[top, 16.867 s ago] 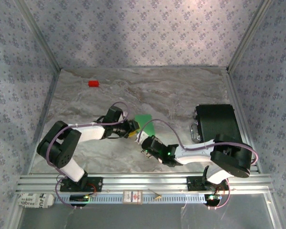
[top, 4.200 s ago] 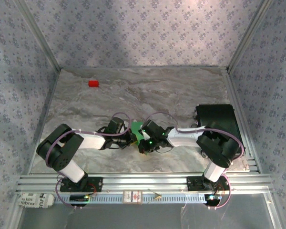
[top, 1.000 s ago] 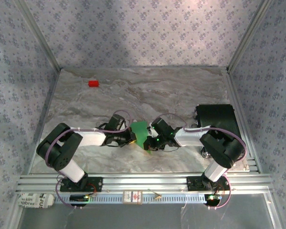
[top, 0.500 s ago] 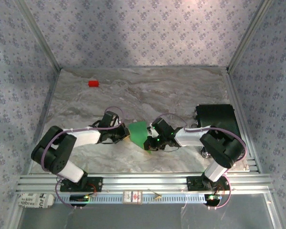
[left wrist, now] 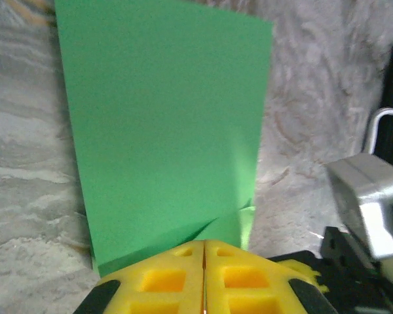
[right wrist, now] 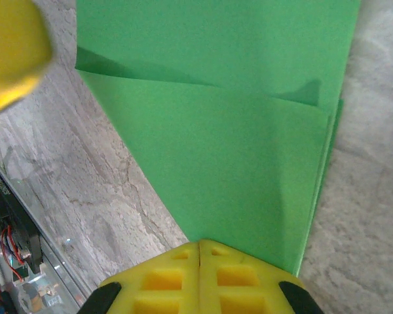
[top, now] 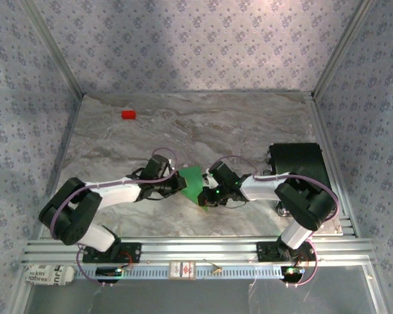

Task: Fold a paper plane with a square sheet of paper (pick it up from the middle)
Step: Third fold the triangle at the center of the table.

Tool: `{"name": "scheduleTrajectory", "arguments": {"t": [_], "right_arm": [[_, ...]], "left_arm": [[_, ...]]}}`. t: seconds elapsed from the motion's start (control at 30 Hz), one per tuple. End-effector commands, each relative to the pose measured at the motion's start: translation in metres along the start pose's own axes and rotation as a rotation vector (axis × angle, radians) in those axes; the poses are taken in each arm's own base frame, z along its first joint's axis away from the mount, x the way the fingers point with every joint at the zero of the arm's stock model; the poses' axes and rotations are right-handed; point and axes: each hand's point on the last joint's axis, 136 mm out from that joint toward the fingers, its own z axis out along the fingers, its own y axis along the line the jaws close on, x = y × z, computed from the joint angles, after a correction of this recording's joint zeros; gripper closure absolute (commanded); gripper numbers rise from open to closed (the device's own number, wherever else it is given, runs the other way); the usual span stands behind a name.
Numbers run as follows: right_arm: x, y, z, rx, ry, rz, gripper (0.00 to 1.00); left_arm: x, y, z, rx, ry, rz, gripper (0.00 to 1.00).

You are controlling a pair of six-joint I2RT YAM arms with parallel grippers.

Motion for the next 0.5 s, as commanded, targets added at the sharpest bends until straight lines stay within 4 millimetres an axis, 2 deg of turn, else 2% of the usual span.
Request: {"name": "scheduleTrajectory", "arguments": {"t": [0.0,0.13,0.23,0.37,0.47], "right_arm": [[0.027,-0.036,0.001,0.127,0.09,0.059,0.99],[0.022,-0.033,0.0,0.119,0.075,0.053,0.99],[0.014,-0.022,-0.004,0.092,0.057,0.039,0.99],[-0.004,0.009,-0.013,0.013,0.007,-0.022,0.98],[-0.016,0.029,-0.012,-0.03,-0.01,-0.058,0.98]], "left_arm": [[0.006,0.008,0.012,-0.014,0.036,-0.003,0.94],[0.011,0.033,0.018,-0.101,0.042,-0.043,0.96],[0.015,0.044,0.019,-0.126,0.05,-0.055,0.98],[0.019,0.052,0.019,-0.143,0.058,-0.059,0.99],[0.02,0.053,0.02,-0.145,0.062,-0.059,0.99]]}}
